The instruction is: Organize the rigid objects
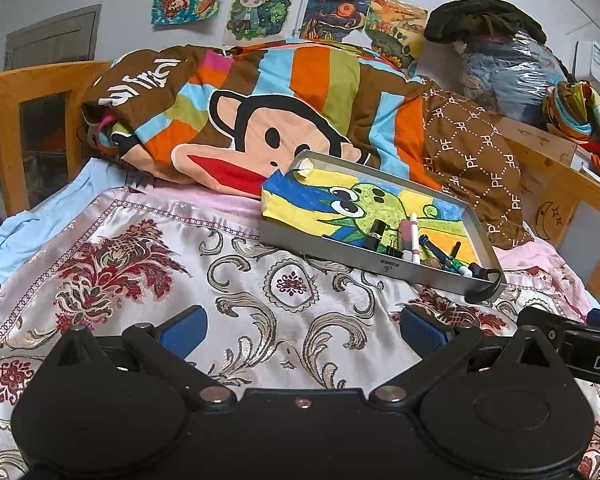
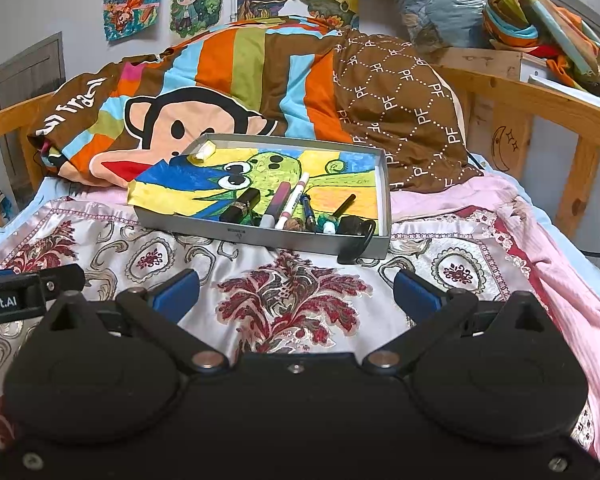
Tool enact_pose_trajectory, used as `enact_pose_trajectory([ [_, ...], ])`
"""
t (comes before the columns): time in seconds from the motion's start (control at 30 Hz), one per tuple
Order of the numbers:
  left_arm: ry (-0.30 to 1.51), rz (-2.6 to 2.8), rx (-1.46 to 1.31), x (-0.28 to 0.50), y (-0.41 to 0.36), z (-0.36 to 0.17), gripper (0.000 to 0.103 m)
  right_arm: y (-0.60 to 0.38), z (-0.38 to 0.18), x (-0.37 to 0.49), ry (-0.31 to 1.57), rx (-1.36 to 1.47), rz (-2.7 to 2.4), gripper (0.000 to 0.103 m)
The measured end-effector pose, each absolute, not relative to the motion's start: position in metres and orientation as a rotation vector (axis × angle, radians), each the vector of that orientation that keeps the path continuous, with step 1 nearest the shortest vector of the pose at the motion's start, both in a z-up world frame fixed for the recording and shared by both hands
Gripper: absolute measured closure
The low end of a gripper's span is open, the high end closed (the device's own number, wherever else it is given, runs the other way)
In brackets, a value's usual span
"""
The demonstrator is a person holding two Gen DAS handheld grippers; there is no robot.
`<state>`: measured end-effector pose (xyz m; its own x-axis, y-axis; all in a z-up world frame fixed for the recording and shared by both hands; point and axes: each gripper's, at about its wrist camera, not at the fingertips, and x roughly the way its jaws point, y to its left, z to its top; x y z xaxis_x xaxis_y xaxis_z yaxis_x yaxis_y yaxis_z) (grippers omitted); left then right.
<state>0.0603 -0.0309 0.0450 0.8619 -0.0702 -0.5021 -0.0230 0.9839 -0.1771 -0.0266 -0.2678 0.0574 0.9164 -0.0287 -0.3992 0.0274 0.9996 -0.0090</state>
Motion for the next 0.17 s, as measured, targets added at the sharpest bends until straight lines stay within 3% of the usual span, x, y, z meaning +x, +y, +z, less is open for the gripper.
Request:
enact_pose_trajectory([
  [0.17, 0.520, -0.017, -0.174, 0.0592, -0.0298, 0.0457, 0.001, -0.2672, 0.0554, -0.0257, 0.416, -0.008, -0.027, 0.001],
])
